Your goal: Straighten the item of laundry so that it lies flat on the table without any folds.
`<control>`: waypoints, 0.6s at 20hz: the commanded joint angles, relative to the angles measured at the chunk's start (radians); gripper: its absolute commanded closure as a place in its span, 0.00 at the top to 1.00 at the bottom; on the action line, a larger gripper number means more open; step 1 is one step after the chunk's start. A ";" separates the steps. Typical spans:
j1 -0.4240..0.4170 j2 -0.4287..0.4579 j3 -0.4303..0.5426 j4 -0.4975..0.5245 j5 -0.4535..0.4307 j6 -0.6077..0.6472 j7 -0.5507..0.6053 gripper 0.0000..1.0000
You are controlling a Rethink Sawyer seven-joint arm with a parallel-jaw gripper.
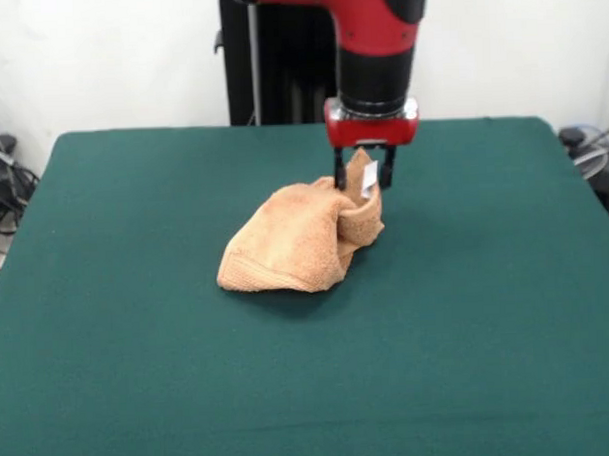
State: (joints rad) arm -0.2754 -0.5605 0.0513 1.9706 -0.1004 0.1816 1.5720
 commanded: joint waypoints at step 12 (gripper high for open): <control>-0.047 0.181 0.158 -0.167 -0.114 0.000 0.028 1.00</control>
State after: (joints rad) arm -0.3267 -0.4848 0.0903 1.9039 -0.1640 0.2269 1.5720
